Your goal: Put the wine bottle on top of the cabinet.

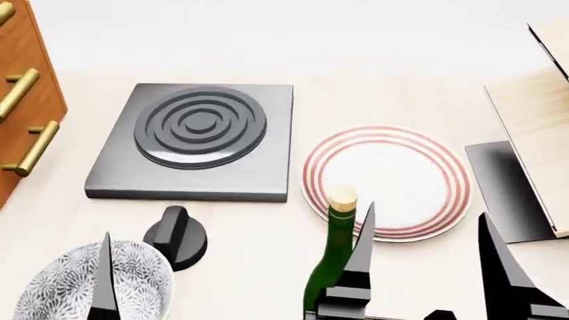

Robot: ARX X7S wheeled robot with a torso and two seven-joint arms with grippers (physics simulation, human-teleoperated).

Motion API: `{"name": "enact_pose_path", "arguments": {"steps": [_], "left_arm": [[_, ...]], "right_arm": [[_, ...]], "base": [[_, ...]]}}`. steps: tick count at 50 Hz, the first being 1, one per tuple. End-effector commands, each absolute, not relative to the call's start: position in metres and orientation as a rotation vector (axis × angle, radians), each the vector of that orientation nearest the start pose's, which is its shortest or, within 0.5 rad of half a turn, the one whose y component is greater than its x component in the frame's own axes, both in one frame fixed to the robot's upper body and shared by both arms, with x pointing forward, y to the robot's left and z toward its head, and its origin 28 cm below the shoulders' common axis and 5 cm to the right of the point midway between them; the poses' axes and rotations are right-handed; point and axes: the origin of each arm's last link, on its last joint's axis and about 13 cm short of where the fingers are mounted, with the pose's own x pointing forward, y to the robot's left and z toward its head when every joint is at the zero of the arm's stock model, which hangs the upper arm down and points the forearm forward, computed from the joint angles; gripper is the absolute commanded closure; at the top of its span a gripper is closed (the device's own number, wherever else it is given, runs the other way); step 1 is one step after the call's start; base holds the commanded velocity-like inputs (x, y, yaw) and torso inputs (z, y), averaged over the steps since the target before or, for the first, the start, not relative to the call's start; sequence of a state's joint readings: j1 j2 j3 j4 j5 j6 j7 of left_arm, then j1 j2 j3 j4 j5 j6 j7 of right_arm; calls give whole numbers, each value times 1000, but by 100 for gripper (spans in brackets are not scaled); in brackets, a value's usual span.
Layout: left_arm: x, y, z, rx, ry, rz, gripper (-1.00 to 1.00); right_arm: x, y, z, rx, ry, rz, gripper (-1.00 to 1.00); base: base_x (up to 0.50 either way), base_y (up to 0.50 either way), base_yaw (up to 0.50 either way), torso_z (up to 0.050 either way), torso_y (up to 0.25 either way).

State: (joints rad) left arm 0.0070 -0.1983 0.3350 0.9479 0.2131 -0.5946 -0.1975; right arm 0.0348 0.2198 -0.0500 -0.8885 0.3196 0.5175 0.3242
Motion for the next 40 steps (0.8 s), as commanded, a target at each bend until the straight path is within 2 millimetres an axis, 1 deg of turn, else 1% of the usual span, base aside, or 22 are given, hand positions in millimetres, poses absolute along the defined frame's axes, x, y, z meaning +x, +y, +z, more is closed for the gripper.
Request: {"name": "enact_pose_path", "arguments": {"steps": [1,26,28,40], "left_arm": [[158,186,158,212,-401,-73,-100],[158,186,157,211,-401,-76,-100],[158,186,158,211,-402,-76,-100],[158,186,157,212,-399,-77,-100]], "right_arm": [[172,-99,162,48,-372,-18,-100],[172,-99,162,71,-373,-20,-100],[172,-99,162,102,-377,-19,-100],[172,-98,163,93,-375,-17,-100]], "base": [[0,500,0,0,0],[0,500,0,0,0],[0,109,0,0,0],[0,0,0,0,0]]}}
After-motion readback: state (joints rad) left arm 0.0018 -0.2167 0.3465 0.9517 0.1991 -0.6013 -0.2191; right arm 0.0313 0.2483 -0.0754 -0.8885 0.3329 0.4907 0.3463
